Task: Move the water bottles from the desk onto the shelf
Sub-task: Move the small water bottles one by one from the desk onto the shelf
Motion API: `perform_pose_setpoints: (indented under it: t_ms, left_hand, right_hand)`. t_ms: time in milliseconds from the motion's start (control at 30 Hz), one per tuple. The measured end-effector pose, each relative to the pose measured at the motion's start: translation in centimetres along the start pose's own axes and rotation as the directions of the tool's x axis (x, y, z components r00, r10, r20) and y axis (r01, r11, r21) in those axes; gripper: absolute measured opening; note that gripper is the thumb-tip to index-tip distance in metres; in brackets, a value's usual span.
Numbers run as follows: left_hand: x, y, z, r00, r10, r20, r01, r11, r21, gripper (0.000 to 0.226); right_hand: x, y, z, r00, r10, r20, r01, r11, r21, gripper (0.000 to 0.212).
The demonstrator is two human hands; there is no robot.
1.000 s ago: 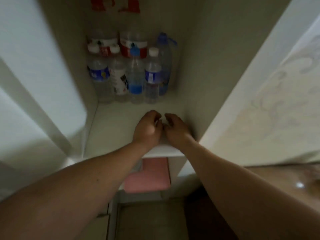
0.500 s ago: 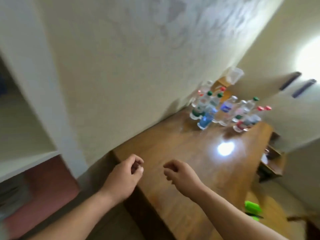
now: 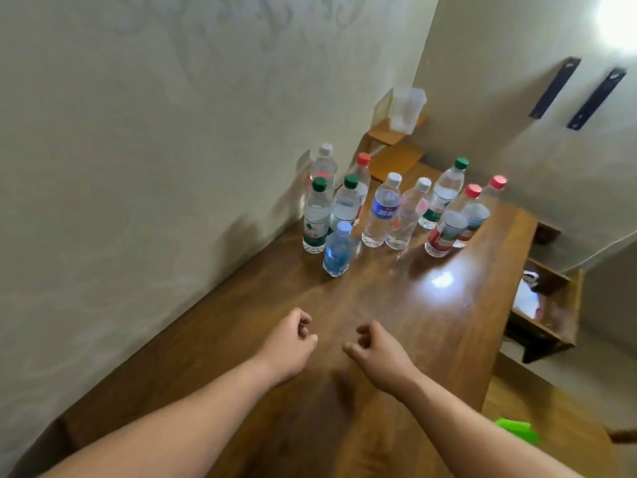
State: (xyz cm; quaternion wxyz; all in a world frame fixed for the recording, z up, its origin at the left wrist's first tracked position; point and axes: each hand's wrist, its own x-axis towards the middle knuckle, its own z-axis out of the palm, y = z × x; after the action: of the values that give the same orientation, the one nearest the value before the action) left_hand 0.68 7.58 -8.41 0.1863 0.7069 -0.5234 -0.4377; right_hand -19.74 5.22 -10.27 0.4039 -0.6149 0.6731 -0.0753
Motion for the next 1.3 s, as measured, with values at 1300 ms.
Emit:
perform_pose_setpoints:
  t_ms: [1300]
  left_hand:
    - [-21.0,-9.7,-15.7,0.828,0.233,-0.51,-0.318,0.944,-0.084,0.08]
  right_hand:
    - [-16.2,-22.9,11.9,0.763,-0.629,-0.149,0.638,0.77,0.021,0.039]
